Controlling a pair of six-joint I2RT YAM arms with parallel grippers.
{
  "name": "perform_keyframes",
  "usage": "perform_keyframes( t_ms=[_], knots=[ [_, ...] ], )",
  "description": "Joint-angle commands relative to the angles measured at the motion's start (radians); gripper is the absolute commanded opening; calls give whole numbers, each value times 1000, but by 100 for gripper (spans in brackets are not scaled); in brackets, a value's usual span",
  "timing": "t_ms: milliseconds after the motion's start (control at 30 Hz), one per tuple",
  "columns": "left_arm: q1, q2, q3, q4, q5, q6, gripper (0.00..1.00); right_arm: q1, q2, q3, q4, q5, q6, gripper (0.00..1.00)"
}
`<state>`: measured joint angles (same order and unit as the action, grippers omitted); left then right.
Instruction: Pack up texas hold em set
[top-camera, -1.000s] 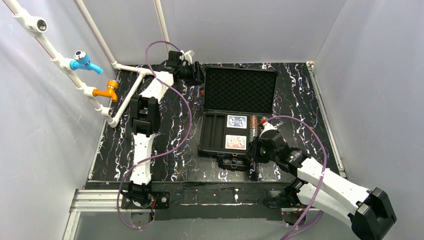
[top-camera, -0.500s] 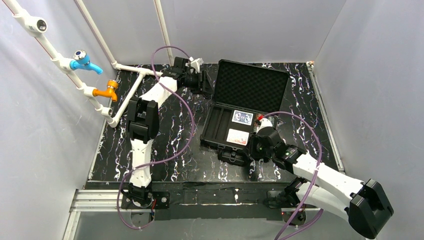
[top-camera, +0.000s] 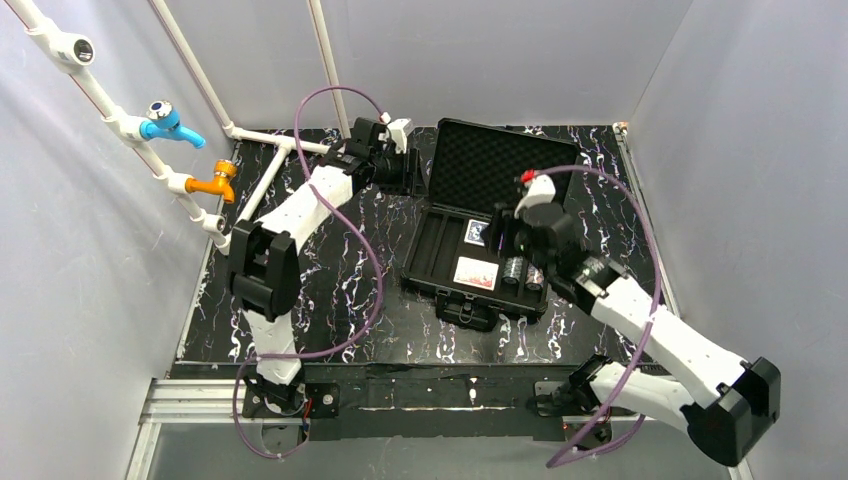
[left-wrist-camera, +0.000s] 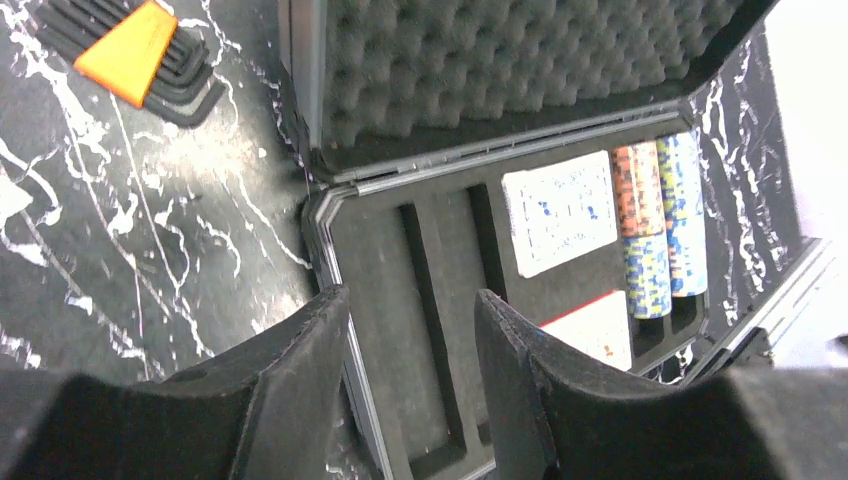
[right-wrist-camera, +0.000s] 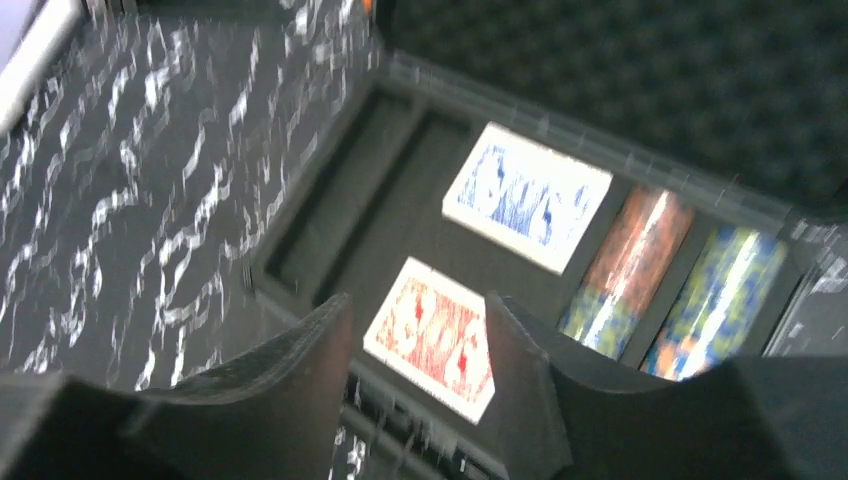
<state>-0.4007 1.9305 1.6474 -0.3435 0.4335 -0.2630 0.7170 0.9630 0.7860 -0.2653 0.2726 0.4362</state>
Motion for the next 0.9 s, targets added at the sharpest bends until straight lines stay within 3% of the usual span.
perform_keyframes(
  t_ms=[0, 133, 433, 733, 867],
  knots=[
    [-63, -180, -104, -55, -174, 26, 47, -62, 127, 183, 78, 83, -85, 66],
    [-117, -284, -225, -64, -242, 4, 47, -220, 269, 318, 136, -55, -54, 79],
    [-257, -405, -431, -24, -330, -81, 46, -462, 525, 589, 212, -130, -10, 80],
    [-330, -435, -525, 16, -386, -135, 42, -700, 742, 765, 255, -215, 101, 59],
    [-372, -427, -562, 32, -411, -153, 42, -754, 844, 819, 346, -236, 133, 41]
  ],
)
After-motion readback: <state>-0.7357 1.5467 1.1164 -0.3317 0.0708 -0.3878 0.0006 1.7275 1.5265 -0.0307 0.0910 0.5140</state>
